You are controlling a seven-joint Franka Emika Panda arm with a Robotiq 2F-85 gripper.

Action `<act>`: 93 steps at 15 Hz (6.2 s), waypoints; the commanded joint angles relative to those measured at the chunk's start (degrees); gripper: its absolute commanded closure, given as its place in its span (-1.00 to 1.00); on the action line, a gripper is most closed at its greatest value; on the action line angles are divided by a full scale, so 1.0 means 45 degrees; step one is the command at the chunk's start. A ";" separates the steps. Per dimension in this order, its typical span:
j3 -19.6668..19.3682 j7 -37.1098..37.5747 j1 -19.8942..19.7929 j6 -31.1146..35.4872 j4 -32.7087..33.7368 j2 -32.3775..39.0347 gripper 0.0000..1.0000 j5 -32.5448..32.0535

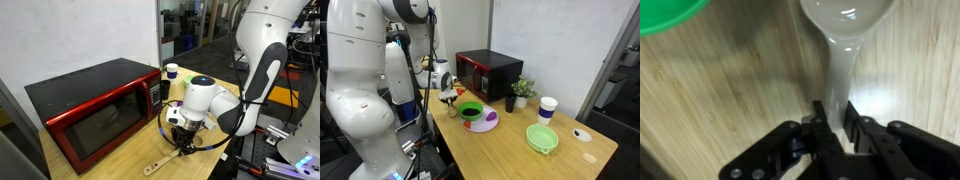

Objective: Use the ladle to scoop some of the contents in the light green bowl into the green pot on the right

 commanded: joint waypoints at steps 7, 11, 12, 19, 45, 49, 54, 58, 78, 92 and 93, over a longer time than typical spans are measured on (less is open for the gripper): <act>0.4391 -0.3109 -0.5098 -0.0147 0.0462 0.0279 0.89 0.1498; 0.6198 -0.4283 -0.7348 -0.0393 0.0742 0.0620 0.89 0.1982; 0.6523 -0.4444 -0.7753 -0.0476 0.0789 0.0654 0.89 0.2025; 0.8991 -0.5653 -1.0466 -0.0565 0.1170 0.1756 0.89 0.1812; 1.4387 -0.7525 -1.9250 -0.2424 0.0698 0.4202 0.89 0.1210; 1.4641 -0.8444 -2.0450 -0.2062 0.0032 0.5733 0.89 0.0919; 1.4524 -0.9076 -2.1468 -0.2290 -0.0392 0.7413 0.89 0.0448; 1.4377 -0.9196 -2.1789 -0.2348 -0.0531 0.8309 0.89 0.0204; 1.2186 -1.0436 -2.1463 -0.2305 -0.0084 1.0677 0.89 -0.0078; 1.1493 -1.2601 -2.1477 -0.2554 0.0594 1.2673 0.89 -0.0063; 1.1469 -1.2701 -2.1488 -0.2593 0.0637 1.2745 0.89 -0.0068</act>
